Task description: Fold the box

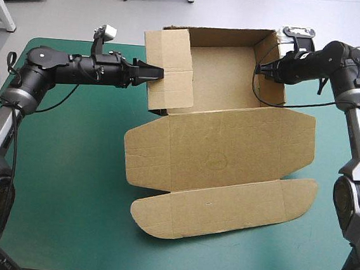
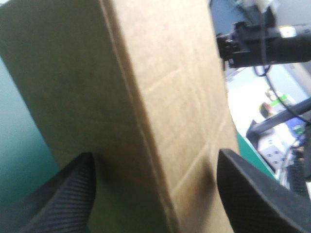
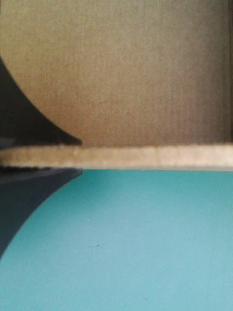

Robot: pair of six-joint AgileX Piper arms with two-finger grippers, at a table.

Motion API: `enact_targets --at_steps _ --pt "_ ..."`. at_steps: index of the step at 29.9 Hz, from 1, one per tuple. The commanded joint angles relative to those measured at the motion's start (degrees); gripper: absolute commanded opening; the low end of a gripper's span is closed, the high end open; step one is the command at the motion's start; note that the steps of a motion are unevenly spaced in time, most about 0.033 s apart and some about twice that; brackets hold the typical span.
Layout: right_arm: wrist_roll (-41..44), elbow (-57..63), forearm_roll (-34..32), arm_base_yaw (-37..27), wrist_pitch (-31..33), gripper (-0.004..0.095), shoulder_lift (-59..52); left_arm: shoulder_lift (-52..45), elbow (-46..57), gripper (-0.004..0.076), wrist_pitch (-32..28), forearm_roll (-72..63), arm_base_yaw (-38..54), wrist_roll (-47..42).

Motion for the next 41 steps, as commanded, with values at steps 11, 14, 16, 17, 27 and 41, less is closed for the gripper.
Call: enact_targets --at_steps 11,14,16,17,27,41 --pt "7.23 -1.61 -0.46 3.36 -5.08 0.0001 -3.20 -1.90 -11.00 0.0474 -13.40 31.44 -12.22 -24.60" --pt "7.91 -1.61 -0.46 3.36 -4.52 0.0001 -3.20 -0.11 -13.88 0.0472 -12.04 39.04 -13.64 -30.03" --pt "8.05 -1.61 -0.99 3.81 -4.22 0.0001 -3.20 1.31 -16.28 0.0457 -10.94 42.47 -14.27 -32.65" --pt "8.80 -1.61 -2.39 4.09 -4.01 0.0001 -3.07 2.24 -17.79 0.0448 -10.14 44.00 -14.67 -33.62" --pt "12.28 -1.61 -8.42 8.07 -3.30 0.0001 -0.37 12.82 -31.77 0.0213 2.80 52.93 -14.77 -36.36" --pt "17.46 -1.82 -18.62 13.61 -0.85 0.0002 3.31 17.91 -33.50 -0.0008 1.57 65.61 -16.49 -41.47"
